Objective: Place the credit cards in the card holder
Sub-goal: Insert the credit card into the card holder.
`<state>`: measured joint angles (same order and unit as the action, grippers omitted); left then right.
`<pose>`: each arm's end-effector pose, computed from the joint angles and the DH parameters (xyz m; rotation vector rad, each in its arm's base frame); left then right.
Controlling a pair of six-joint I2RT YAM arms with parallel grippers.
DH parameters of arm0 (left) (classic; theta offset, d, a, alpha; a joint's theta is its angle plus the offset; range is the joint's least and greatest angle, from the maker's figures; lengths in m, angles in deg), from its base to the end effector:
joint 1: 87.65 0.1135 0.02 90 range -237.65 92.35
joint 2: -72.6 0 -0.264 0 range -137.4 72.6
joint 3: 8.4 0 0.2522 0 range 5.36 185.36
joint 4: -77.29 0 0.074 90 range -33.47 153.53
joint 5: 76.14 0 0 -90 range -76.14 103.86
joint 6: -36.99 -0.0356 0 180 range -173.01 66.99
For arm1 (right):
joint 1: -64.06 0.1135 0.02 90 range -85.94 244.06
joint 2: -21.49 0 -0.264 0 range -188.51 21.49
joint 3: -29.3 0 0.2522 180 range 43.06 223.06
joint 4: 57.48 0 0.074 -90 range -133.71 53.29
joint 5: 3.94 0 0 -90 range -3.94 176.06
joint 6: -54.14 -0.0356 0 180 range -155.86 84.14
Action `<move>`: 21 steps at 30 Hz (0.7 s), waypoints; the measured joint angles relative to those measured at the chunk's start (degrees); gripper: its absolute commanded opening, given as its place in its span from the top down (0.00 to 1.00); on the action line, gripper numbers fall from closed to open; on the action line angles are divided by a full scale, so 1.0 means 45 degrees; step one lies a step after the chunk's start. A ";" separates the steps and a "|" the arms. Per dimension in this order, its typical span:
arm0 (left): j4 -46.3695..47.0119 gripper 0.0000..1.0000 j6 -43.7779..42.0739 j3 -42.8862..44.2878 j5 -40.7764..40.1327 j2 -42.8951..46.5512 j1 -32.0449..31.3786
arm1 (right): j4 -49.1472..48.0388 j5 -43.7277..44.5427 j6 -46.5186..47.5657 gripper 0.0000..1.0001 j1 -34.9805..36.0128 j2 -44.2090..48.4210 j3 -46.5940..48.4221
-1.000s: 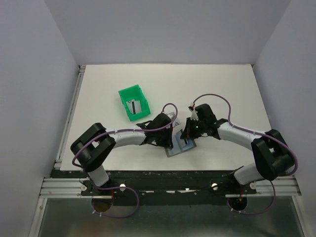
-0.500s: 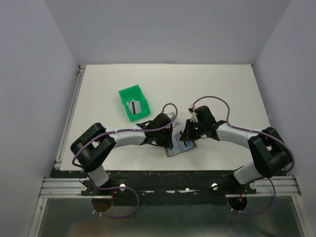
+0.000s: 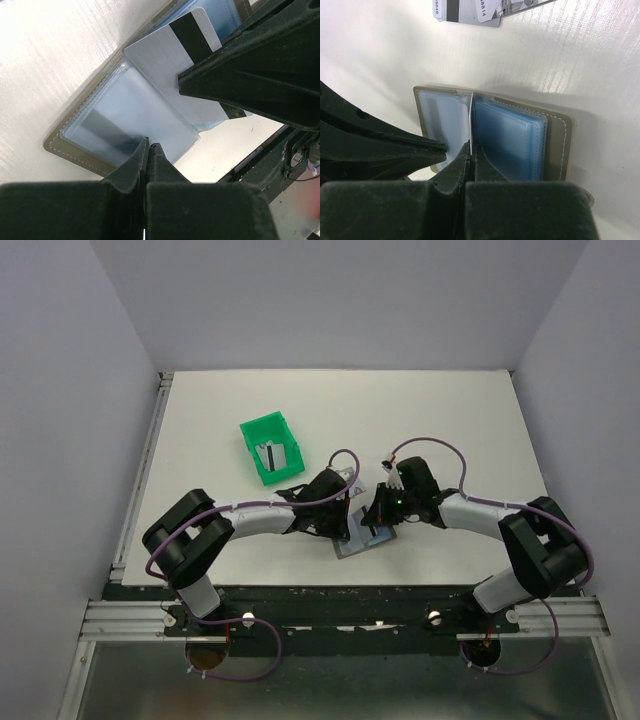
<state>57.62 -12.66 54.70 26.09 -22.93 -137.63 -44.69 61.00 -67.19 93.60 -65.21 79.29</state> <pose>0.2033 -0.2538 0.1552 0.3247 2.6746 -0.8589 0.2327 0.1492 0.1455 -0.1710 2.5794 0.9752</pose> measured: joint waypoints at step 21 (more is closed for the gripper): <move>-0.0034 1.00 0.0000 -0.0024 0.0000 0.0010 0.0000 | -0.1035 -0.1020 -0.0758 0.99 -0.0010 -0.0049 -0.0442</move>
<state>57.46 -12.66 54.59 26.09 -22.88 -137.63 -49.34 56.41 -70.60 93.56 -65.43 77.30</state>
